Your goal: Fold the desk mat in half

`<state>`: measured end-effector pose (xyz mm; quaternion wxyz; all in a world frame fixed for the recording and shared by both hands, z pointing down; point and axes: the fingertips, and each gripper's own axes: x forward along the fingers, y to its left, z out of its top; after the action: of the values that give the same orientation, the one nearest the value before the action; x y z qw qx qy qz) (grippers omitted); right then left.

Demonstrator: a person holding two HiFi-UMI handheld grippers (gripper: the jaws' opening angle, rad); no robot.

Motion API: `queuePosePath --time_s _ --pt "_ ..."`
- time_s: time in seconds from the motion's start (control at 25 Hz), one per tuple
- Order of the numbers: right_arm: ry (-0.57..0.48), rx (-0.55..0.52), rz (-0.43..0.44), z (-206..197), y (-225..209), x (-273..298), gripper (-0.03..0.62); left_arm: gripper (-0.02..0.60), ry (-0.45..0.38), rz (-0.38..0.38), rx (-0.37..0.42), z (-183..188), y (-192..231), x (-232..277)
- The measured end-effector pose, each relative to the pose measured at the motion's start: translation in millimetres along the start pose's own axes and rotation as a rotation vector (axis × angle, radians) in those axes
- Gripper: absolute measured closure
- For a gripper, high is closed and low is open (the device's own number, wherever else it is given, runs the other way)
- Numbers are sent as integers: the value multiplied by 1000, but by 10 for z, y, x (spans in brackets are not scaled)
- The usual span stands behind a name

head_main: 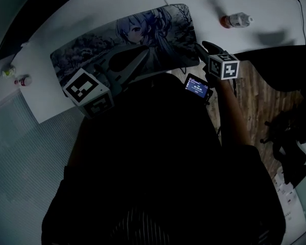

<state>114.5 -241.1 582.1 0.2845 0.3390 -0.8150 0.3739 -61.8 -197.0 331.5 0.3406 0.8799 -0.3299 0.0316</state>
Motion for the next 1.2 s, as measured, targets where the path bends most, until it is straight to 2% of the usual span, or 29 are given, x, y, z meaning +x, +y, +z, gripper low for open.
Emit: queuePosePath --time_s 0.12,0.24,0.36,0.44,0.48,0.52,0.84,1.2 --pt "96 26 -23 -201 -73 194 398 572 -18 34 -22 -10 128 -140" --pt "169 61 -52 -427 -197 352 395 572 -31 58 -41 -24 239 -248" --pt "200 126 -12 -509 -182 449 396 572 -48 73 -49 -23 290 -319" --pt "239 100 -13 -558 -175 475 467 572 -54 84 -53 -43 312 -368" --pt "254 72 -25 -567 -194 479 557 572 -54 91 -56 -57 323 -389" --pt "258 49 -32 -549 -218 476 579 572 -55 95 -56 -64 330 -400" --pt "180 45 48 -376 -153 319 583 572 -64 94 -41 -85 203 -363" --pt "105 33 165 -228 115 58 585 572 -63 75 -40 -216 -84 -216"
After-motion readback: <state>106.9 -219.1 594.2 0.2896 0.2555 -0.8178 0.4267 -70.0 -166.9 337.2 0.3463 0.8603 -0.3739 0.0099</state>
